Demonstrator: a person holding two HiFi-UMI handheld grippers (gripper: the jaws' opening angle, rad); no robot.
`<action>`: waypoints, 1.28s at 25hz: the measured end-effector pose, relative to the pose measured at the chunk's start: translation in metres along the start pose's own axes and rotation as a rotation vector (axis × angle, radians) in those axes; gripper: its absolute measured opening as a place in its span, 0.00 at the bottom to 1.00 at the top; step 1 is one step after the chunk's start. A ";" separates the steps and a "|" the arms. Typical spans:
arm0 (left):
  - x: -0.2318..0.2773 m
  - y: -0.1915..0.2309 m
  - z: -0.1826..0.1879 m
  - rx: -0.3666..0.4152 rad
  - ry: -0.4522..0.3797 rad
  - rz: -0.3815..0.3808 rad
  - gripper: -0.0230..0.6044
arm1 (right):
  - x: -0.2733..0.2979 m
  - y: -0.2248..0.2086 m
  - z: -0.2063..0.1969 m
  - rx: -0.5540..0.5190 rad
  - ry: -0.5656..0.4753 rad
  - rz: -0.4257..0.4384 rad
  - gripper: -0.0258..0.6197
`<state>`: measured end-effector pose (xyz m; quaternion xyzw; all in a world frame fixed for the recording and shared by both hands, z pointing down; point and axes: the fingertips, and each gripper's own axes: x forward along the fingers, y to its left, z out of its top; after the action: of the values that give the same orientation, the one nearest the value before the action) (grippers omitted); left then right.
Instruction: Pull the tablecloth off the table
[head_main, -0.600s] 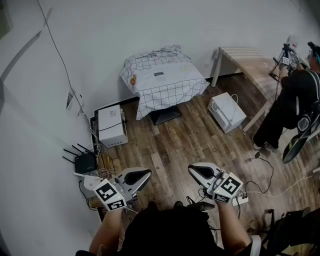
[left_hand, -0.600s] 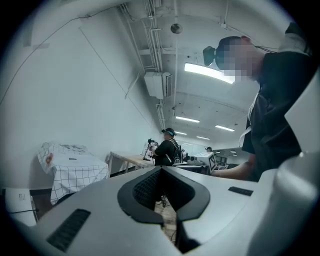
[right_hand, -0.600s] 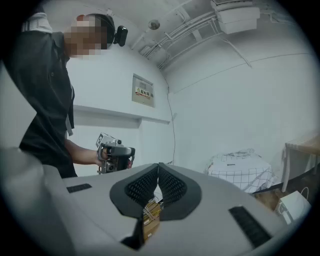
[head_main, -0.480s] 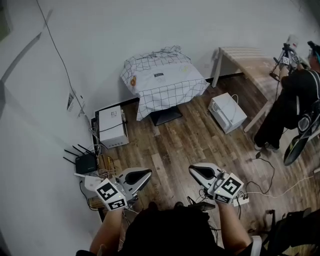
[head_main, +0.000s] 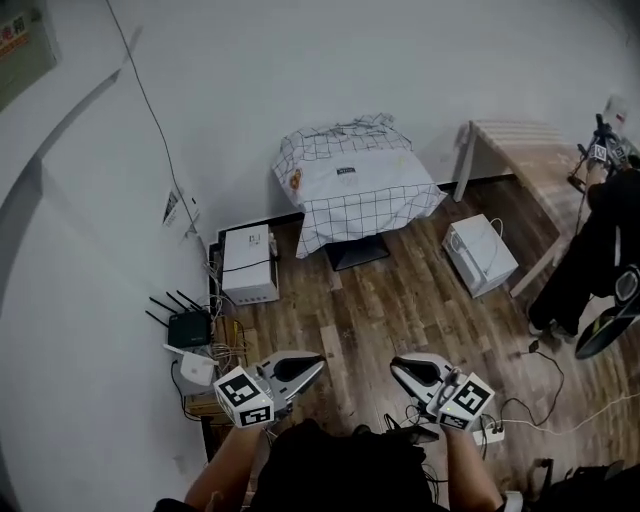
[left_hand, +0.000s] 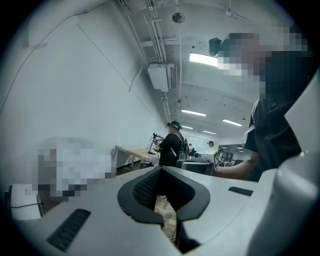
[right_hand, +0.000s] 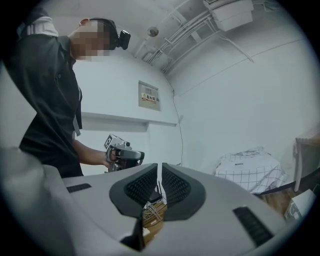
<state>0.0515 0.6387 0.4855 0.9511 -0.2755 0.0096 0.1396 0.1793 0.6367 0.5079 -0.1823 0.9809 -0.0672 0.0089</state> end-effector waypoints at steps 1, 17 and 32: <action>0.004 0.001 -0.001 -0.003 0.002 0.008 0.06 | -0.001 -0.004 -0.003 0.004 0.006 0.006 0.07; 0.046 0.088 0.012 -0.030 -0.010 -0.003 0.06 | 0.050 -0.091 -0.002 0.040 0.038 -0.018 0.07; 0.061 0.283 0.066 0.013 0.006 -0.086 0.06 | 0.201 -0.218 0.056 -0.027 0.052 -0.111 0.07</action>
<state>-0.0495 0.3597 0.5013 0.9629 -0.2337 0.0083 0.1347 0.0714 0.3557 0.4828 -0.2349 0.9700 -0.0589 -0.0227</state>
